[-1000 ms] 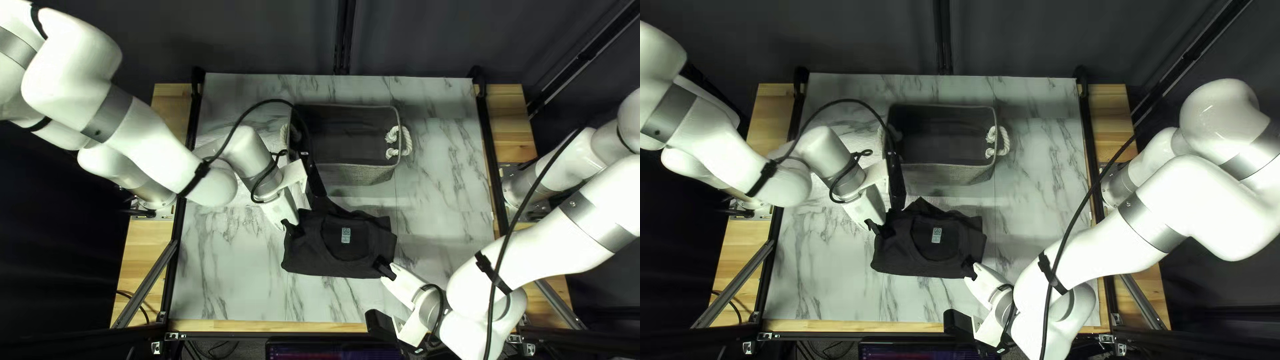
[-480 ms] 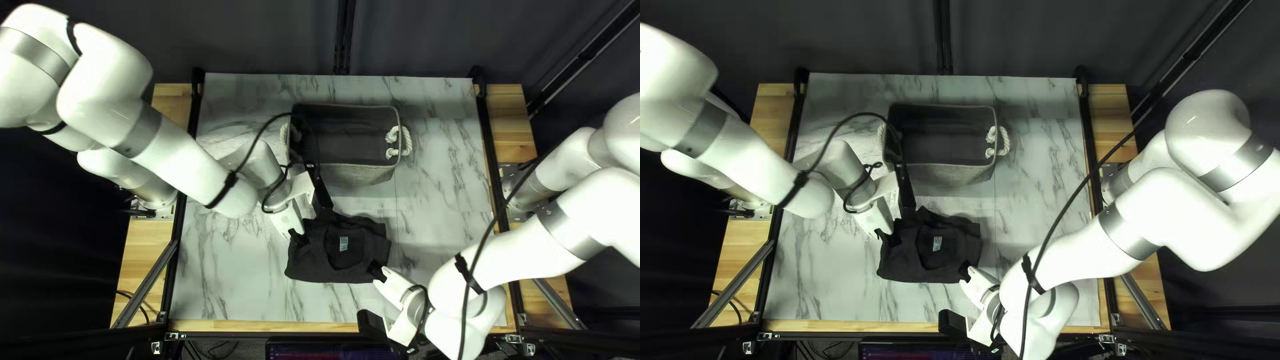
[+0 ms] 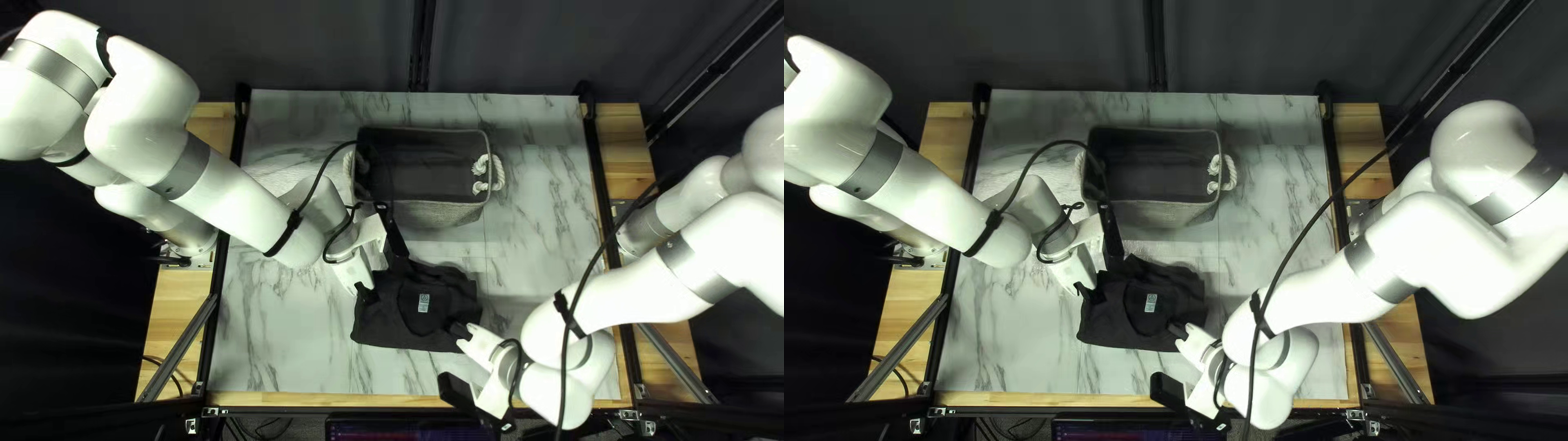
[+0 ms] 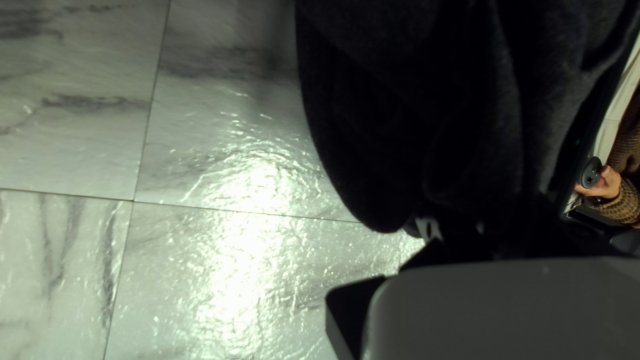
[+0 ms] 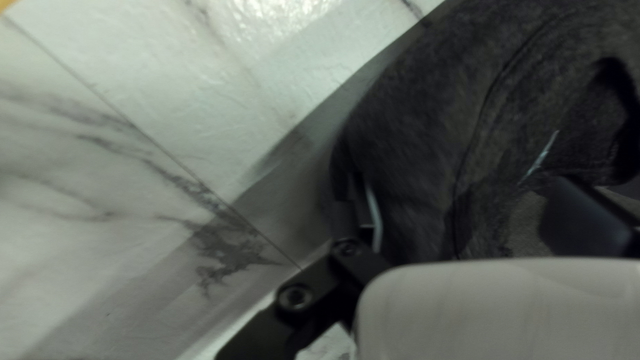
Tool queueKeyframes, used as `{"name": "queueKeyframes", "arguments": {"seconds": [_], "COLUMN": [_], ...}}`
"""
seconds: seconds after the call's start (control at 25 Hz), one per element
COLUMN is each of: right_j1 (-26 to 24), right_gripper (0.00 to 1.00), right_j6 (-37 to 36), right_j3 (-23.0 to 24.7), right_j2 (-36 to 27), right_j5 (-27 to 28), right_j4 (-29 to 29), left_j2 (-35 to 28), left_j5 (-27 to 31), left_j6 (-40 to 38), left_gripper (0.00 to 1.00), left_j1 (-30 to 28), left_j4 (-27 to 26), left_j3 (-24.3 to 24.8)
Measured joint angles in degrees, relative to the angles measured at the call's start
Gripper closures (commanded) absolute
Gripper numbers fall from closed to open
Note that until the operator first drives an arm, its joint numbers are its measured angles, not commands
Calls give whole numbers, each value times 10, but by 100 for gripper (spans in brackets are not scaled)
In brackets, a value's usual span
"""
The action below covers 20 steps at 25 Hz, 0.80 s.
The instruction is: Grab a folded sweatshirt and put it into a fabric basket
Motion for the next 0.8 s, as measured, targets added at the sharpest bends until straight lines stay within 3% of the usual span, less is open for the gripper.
{"name": "queueKeyframes", "arguments": {"seconds": [0.16, 0.28, 0.6, 0.8], "right_j1": [-40, -69, -76, -73], "right_gripper": [0, 0, 0, 0], "right_j6": [7, 1, 25, 24], "right_j3": [66, 72, 24, 5], "right_j2": [-41, -37, 29, 55], "right_j5": [-94, -126, -93, -62], "right_j4": [-48, -74, -115, -107], "left_j2": [3, -1, -3, -12], "left_j5": [-1, -4, -5, -3], "left_j6": [13, 28, 60, 68], "left_gripper": [100, 100, 100, 100], "left_j1": [0, -3, 0, 3], "left_j4": [-12, -29, -58, -64], "left_j3": [0, 7, 13, 19]}}
